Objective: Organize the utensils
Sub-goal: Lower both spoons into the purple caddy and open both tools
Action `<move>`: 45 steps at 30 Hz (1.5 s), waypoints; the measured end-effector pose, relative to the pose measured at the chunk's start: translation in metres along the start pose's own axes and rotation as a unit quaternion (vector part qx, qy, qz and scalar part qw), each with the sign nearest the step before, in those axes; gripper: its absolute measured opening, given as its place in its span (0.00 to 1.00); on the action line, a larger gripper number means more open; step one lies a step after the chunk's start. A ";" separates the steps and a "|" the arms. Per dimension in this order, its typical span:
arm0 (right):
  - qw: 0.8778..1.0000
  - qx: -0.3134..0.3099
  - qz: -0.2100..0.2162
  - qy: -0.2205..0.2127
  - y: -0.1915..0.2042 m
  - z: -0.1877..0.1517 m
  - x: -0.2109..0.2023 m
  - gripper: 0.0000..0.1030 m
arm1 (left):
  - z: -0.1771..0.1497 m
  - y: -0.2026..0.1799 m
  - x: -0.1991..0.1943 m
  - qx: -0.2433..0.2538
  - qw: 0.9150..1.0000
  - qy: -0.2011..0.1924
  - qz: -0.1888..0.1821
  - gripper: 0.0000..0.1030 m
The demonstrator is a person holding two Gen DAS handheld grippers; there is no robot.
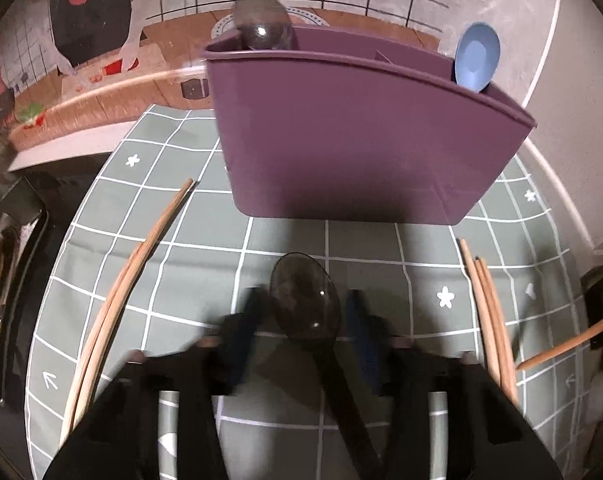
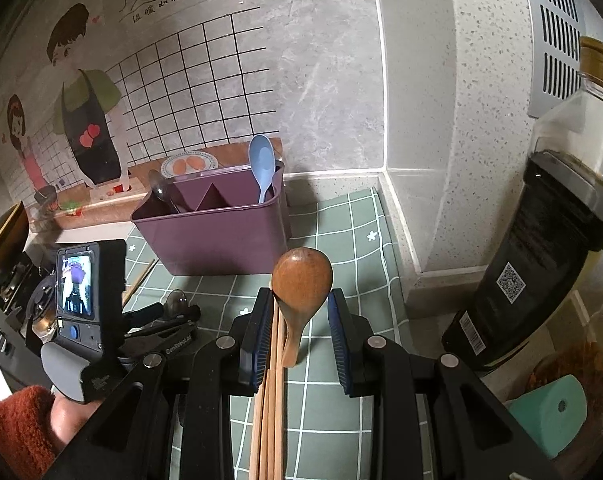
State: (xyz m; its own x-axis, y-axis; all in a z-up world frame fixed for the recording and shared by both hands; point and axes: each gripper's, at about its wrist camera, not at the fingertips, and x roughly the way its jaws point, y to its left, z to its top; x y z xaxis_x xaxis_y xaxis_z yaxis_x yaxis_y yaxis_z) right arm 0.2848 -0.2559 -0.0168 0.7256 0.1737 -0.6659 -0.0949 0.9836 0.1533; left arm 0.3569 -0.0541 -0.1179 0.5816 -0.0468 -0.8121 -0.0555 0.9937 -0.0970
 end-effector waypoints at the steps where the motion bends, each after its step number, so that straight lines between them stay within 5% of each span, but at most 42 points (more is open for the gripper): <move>1: 1.000 0.001 0.003 0.001 0.000 0.000 0.000 0.26 | -0.001 0.004 -0.002 -0.007 1.000 0.002 -0.011 0.34; 8: 1.000 0.002 0.029 0.007 0.005 0.004 -0.007 0.26 | -0.003 0.028 -0.048 -0.013 0.998 -0.036 -0.058 0.34; 17: 1.000 -0.021 0.015 -0.002 0.026 0.018 -0.023 0.25 | 0.012 0.027 -0.135 0.030 0.985 -0.155 -0.077 0.34; 25: 0.992 -0.059 0.005 -0.110 0.056 0.095 -0.084 0.25 | 0.097 0.026 -0.245 0.051 0.946 -0.301 -0.106 0.34; 32: 0.984 -0.065 0.007 -0.165 0.070 0.171 -0.100 0.25 | 0.162 0.020 -0.262 0.068 0.926 -0.357 -0.102 0.34; 45: 0.996 -0.053 0.011 -0.064 0.067 0.154 0.026 0.25 | 0.172 0.014 -0.127 0.080 0.956 -0.273 -0.067 0.34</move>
State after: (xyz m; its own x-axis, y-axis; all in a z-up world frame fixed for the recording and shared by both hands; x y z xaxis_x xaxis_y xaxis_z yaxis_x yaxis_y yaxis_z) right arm 0.4025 -0.1926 0.0888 0.8031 0.1943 -0.5632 -0.1782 0.9804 0.0841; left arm 0.4218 -0.0173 0.0828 0.9146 -0.1575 -0.3725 0.1483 0.9875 -0.0535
